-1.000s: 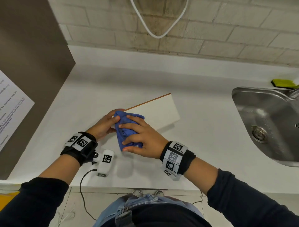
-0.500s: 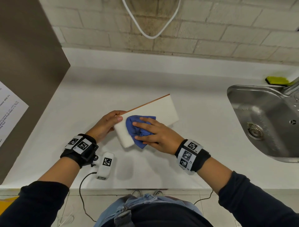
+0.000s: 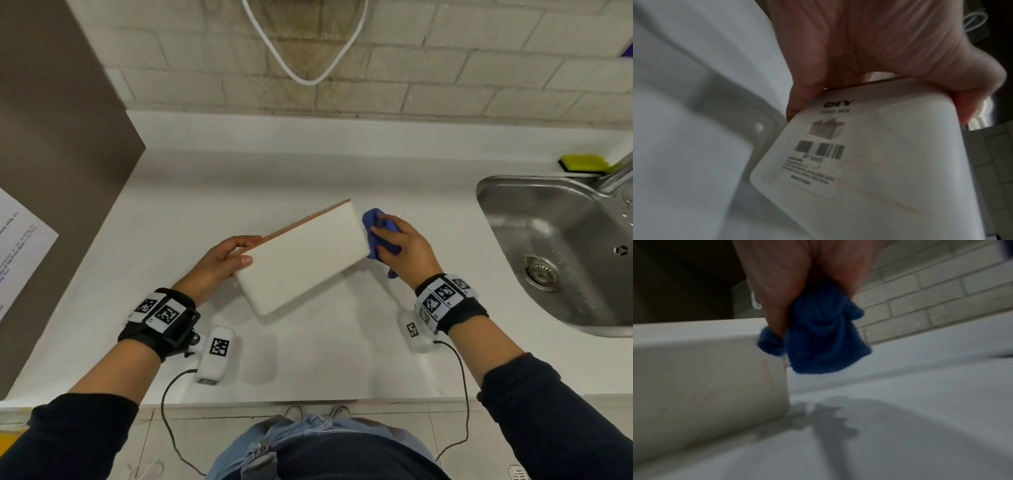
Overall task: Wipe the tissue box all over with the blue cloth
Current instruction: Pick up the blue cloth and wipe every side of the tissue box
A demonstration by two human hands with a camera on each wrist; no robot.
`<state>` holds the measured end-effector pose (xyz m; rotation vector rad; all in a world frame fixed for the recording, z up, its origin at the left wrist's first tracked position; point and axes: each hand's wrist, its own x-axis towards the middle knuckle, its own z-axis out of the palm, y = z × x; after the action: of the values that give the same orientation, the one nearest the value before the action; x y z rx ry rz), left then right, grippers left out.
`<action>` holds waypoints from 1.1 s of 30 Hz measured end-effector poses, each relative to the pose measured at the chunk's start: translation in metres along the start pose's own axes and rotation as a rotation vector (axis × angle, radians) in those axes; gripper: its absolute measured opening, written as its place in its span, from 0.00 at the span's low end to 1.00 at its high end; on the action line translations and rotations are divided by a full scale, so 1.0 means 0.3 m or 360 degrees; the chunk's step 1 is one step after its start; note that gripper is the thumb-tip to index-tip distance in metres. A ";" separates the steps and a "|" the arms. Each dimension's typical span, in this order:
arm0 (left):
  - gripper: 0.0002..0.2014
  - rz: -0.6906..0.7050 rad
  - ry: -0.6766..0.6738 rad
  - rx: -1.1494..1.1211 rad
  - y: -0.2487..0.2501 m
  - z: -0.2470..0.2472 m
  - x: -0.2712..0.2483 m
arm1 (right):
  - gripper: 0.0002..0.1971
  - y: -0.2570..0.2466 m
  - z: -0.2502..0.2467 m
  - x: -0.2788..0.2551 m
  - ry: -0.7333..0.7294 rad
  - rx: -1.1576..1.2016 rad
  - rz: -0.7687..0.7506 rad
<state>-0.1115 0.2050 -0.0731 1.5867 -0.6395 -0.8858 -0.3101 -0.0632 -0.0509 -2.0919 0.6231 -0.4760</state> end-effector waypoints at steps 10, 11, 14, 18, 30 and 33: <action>0.32 0.0117 -0.0642 0.1238 0.101 -0.147 0.023 | 0.07 0.043 -0.038 -0.052 0.0170 0.1407 0.0887; 0.33 0.0122 -0.0646 0.1326 0.114 -0.166 0.029 | 0.02 0.046 -0.040 -0.063 0.0084 0.1681 0.0920; 0.35 0.0096 -0.0507 0.1866 0.171 -0.210 0.051 | 0.09 0.063 -0.047 -0.083 -0.0005 0.1989 0.0922; 0.37 0.0239 -0.0104 0.2292 0.202 -0.119 0.036 | 0.08 0.068 -0.050 -0.093 0.0101 0.1814 0.0893; 0.28 0.0441 0.0753 0.1878 0.018 0.360 0.007 | 0.15 0.026 0.033 -0.104 0.0046 0.2346 0.0794; 0.28 0.0458 0.0750 0.1887 0.014 0.308 0.003 | 0.16 0.014 0.071 -0.108 0.0079 0.2153 0.0868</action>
<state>-0.1865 0.1512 -0.0750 2.5222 -1.0959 0.2114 -0.3256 -0.0325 -0.0691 -0.6020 0.5984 -0.4310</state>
